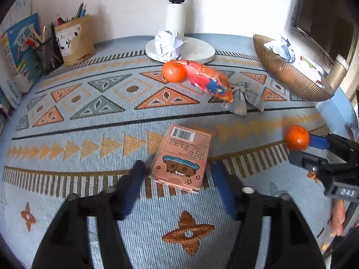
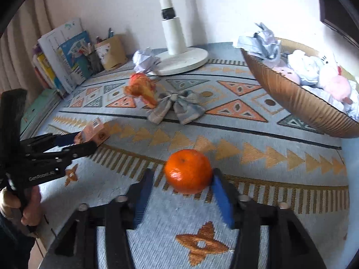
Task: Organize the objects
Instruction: 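Grasp the pink snack box with the left tool while the right holds the tangerine, then carry the tangerine and snack box over the woven bowl and open both tools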
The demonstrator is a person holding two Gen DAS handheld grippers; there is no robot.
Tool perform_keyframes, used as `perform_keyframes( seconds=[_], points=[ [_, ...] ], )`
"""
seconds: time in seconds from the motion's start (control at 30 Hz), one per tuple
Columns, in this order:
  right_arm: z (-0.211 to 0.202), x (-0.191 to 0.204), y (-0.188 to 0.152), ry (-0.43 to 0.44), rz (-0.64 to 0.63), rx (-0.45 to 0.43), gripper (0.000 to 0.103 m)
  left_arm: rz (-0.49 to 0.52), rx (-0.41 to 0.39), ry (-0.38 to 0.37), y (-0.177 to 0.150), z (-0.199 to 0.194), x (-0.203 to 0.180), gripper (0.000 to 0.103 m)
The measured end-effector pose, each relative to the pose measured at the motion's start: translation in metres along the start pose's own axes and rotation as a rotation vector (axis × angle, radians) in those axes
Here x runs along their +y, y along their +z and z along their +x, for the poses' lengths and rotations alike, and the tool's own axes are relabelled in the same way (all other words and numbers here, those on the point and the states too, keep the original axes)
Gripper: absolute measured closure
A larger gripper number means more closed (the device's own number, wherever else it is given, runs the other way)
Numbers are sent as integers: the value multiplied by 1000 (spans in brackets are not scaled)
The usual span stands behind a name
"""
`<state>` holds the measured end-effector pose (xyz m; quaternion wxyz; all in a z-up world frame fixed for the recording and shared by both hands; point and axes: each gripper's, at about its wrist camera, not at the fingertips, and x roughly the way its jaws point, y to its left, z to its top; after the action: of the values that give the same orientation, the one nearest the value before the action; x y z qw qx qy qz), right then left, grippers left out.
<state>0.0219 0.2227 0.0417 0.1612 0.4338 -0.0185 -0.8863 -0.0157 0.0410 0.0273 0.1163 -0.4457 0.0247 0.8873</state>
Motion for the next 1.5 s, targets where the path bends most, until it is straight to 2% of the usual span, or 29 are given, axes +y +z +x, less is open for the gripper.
perform_keyframes(
  seconds=[0.03, 0.17, 0.2, 0.23, 0.3, 0.33, 0.4, 0.43, 0.47, 0.63, 0.73, 0.77, 0.87, 0.93, 1.03, 1.1, 1.27, 1.5],
  points=[
    [-1, 2, 0, -6, -11, -2, 38, 1, -13, 13, 2, 0, 0, 33],
    [0, 7, 0, -39, -29, -2, 38, 70, -28, 33, 8, 6, -9, 34],
    [0, 6, 1, -55, -12, 0, 38, 84, -21, 29, 9, 8, -12, 45],
    [0, 3, 3, -64, 7, -1, 38, 95, -10, 14, 9, 11, -15, 60],
    [-2, 0, 6, -41, 35, -12, 38, 106, -21, 17, 7, 10, -18, 65],
    [-2, -1, 7, -54, 40, -19, 38, 112, -26, 27, 6, 9, -19, 65],
    [0, 0, 6, -85, 35, -15, 48, 113, -37, 47, 4, 7, -19, 65],
    [1, 1, 6, -83, 27, -10, 60, 110, -41, 52, 3, 6, -19, 65],
    [2, 4, 5, -82, 15, -5, 63, 103, -44, 51, 3, 6, -17, 65],
    [-5, 19, 0, -115, -65, -52, 64, 61, -70, 28, 2, -4, -11, 65],
    [-18, 20, -5, -98, -58, -74, 64, 84, -89, -87, 7, -24, -20, 65],
    [-23, 16, -7, -87, -50, -69, 64, 105, -100, -105, 12, -31, -28, 65],
    [-50, 1, -3, -81, -21, -92, 64, 179, -163, -131, 38, -55, -58, 65],
    [-80, -19, 9, -105, -5, -152, 64, 205, -217, -170, 65, -67, -78, 65],
    [-125, -58, 37, -208, 42, -264, 64, 240, -287, -193, 113, -70, -114, 65],
    [-142, -90, 56, -259, 95, -318, 64, 228, -297, -228, 148, -56, -133, 65],
    [-136, -152, 101, -269, 222, -331, 64, 187, -265, -278, 202, -2, -165, 65],
    [-79, -194, 165, -266, 282, -280, 64, 179, -209, -284, 230, 58, -184, 65]
  ],
)
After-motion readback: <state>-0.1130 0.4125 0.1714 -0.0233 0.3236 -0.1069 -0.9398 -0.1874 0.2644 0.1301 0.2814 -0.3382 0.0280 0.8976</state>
